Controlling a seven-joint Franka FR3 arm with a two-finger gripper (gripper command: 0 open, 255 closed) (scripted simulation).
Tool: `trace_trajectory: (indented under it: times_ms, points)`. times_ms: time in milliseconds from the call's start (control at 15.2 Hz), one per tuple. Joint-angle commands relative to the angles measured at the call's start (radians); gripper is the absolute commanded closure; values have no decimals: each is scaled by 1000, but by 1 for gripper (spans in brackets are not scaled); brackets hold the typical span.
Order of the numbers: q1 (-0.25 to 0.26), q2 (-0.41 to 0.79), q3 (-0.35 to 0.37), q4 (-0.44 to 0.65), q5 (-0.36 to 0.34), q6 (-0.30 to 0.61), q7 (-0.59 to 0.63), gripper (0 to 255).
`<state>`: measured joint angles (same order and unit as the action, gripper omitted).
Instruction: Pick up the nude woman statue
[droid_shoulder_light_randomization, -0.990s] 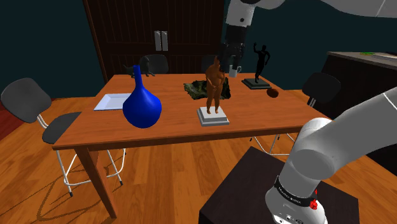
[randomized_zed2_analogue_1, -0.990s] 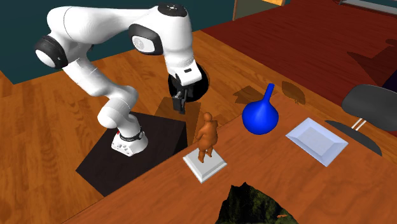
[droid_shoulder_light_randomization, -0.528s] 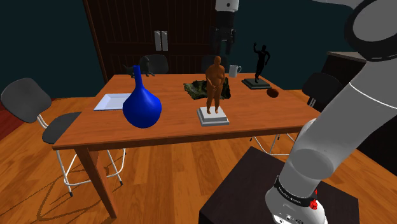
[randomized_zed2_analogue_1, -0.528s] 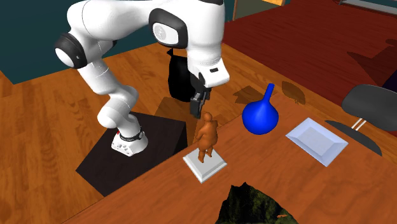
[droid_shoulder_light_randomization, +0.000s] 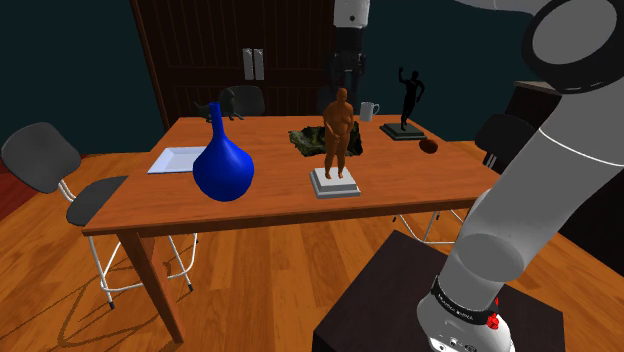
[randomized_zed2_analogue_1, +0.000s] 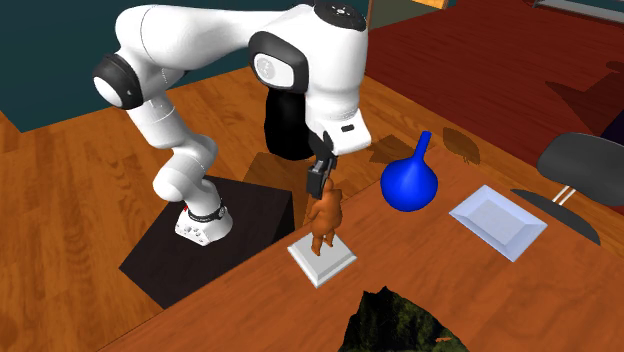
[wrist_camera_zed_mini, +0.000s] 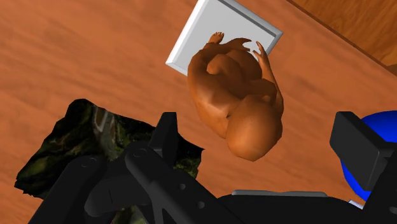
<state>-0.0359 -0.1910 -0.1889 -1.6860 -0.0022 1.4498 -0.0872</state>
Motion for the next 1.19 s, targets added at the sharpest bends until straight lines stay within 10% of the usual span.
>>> trace_trajectory:
  times_ms: [0,66,132,1122]
  points:
    - [0,-7,1,-30,-1,23,2,0]
    - [0,-7,1,-30,-1,23,2,0]
    - [0,-5,0,-27,-1,23,0,255]
    - [1,25,-1,88,4,-63,-1,255]
